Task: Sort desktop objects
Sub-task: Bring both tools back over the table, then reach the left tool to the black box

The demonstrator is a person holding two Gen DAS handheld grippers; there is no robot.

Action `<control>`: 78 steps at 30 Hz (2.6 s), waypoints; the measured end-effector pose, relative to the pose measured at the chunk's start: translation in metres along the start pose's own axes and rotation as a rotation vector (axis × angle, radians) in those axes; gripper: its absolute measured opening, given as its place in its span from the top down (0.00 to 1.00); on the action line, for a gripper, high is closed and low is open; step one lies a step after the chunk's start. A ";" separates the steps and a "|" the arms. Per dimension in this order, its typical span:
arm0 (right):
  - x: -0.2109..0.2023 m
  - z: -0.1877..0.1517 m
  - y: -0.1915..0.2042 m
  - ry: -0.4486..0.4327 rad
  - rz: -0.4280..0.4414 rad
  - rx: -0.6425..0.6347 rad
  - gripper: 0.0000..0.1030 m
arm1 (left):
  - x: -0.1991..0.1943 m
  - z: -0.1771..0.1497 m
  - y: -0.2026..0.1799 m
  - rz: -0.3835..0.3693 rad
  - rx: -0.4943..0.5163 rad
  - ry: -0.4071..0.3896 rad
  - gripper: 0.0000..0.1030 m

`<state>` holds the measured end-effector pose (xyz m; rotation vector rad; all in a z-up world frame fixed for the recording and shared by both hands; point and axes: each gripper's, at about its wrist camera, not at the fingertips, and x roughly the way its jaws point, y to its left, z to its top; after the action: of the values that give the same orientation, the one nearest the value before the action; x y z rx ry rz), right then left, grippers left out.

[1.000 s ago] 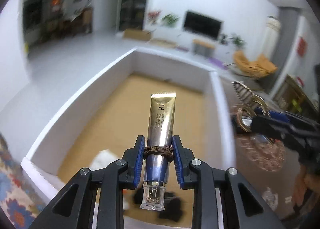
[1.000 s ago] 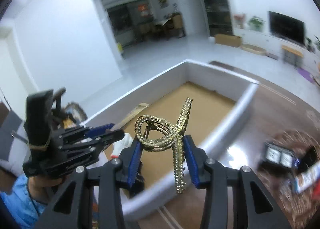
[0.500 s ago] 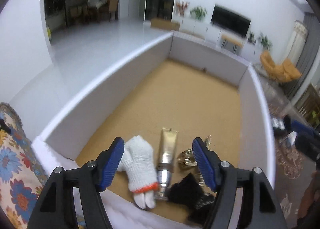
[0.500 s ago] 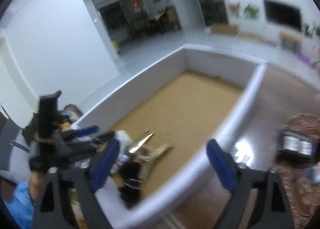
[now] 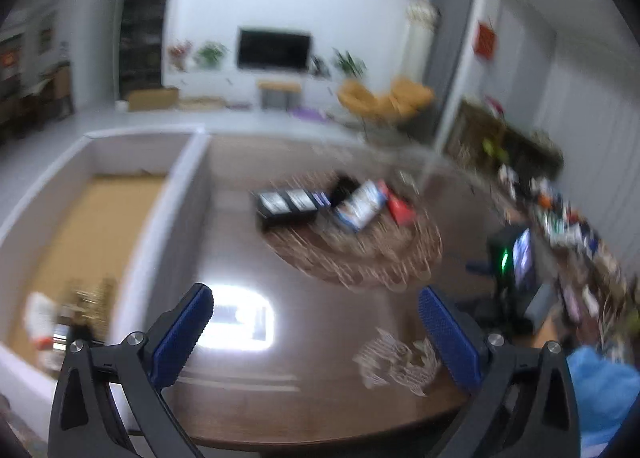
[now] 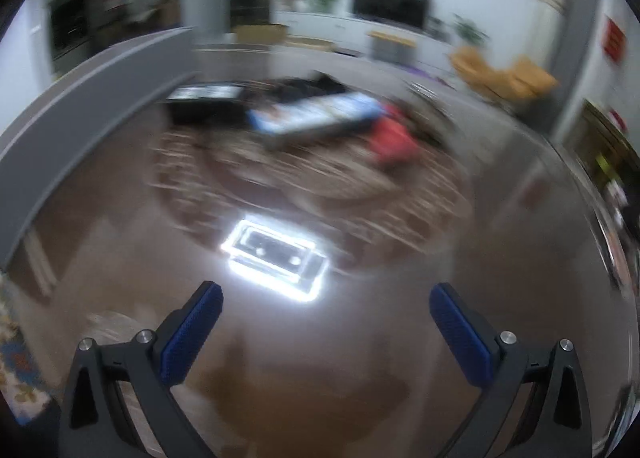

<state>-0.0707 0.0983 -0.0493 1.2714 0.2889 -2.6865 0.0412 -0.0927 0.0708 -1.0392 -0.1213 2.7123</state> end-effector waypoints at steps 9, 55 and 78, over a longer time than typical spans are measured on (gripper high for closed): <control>0.010 -0.017 -0.042 0.033 -0.014 0.103 0.00 | 0.162 -0.014 -0.063 0.093 0.086 0.169 0.00; 0.016 -0.015 -0.053 0.058 -0.019 0.209 0.00 | 0.273 0.100 0.017 0.209 0.341 0.407 0.00; 0.017 -0.015 -0.051 0.066 -0.038 0.211 0.00 | 0.231 0.059 0.026 0.258 0.158 0.277 0.42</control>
<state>-0.0815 0.1499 -0.0668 1.4260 0.0381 -2.7714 -0.1699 -0.0609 -0.0393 -1.4534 0.2883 2.7035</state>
